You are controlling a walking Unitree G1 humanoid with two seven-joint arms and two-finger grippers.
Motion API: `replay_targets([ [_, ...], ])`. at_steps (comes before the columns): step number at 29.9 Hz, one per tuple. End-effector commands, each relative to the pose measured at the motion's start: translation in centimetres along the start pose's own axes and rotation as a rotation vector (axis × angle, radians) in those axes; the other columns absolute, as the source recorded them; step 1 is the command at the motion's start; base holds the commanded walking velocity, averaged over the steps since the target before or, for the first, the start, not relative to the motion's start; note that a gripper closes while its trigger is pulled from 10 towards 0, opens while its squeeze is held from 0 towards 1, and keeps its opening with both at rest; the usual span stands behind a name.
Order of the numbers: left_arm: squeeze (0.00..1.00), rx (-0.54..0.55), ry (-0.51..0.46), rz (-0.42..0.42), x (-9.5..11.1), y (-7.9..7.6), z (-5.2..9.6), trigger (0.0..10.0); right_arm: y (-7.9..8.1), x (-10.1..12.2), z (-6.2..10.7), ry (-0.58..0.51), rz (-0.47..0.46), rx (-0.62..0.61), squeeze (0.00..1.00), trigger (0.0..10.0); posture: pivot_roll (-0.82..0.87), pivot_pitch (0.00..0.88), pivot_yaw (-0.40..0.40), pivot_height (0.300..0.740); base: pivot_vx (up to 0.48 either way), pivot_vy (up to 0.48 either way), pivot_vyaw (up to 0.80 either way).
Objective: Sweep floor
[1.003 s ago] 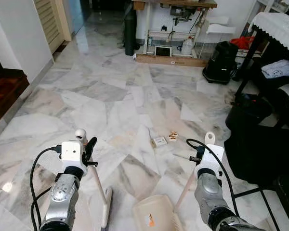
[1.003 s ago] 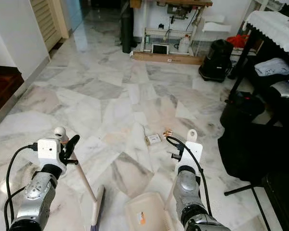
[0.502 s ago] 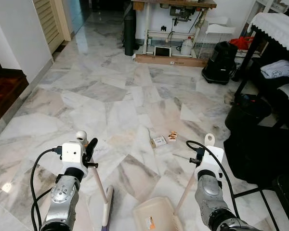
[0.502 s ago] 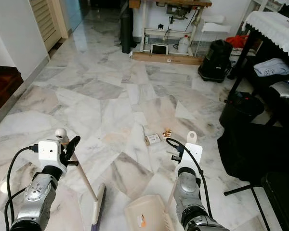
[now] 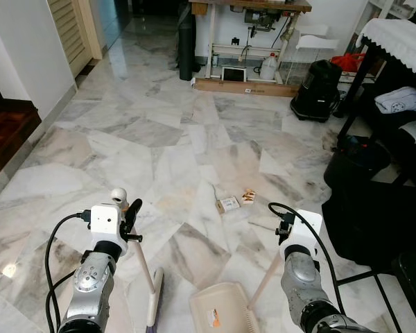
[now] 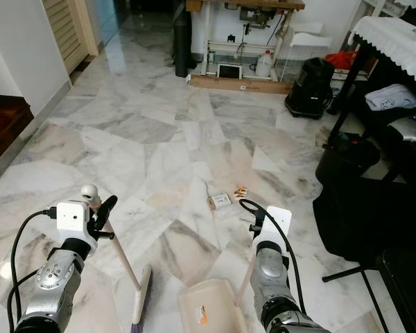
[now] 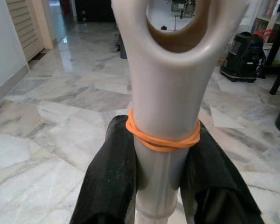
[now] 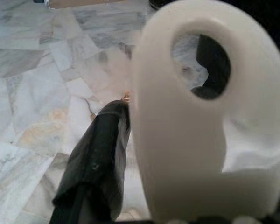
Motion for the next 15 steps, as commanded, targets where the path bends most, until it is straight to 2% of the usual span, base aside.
replay_targets([
  [1,0.00,-0.023,-0.044,-0.018,1.07,-0.33,-0.64,10.0,-0.30,-0.12,-0.01,0.009,-0.002,-0.009,0.44,10.0,0.02,0.004,-0.098,0.740,0.000,0.000,0.00],
  [2,0.00,-0.027,-0.045,-0.017,1.11,-0.39,-0.68,10.0,-0.31,-0.17,0.00,0.011,0.005,-0.011,0.00,10.0,0.02,0.004,-0.098,0.740,0.000,0.000,0.00],
  [7,0.00,-0.033,-0.047,-0.017,1.21,-0.51,-0.76,10.0,-0.26,-0.13,-0.02,0.010,0.013,-0.004,0.00,10.0,0.01,0.004,-0.097,0.740,0.000,0.000,0.00],
  [15,0.00,-0.056,-0.053,-0.022,1.42,-0.76,-0.91,10.0,-0.08,0.44,-0.23,-0.013,0.086,0.061,0.00,10.0,0.01,0.006,-0.096,0.740,0.000,0.000,0.00],
])
Point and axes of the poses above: a point about 5 cm out from each wrist's last joint towards the gripper, its own z axis pointing back from the gripper into the wrist, its own x axis along the axis of the wrist's last joint, y = z × x, the point moved 3 cm from there along -z, pointing out of the wrist towards the gripper, and after that the axes turned 7 degrees about -z, right-handed, at the moved point
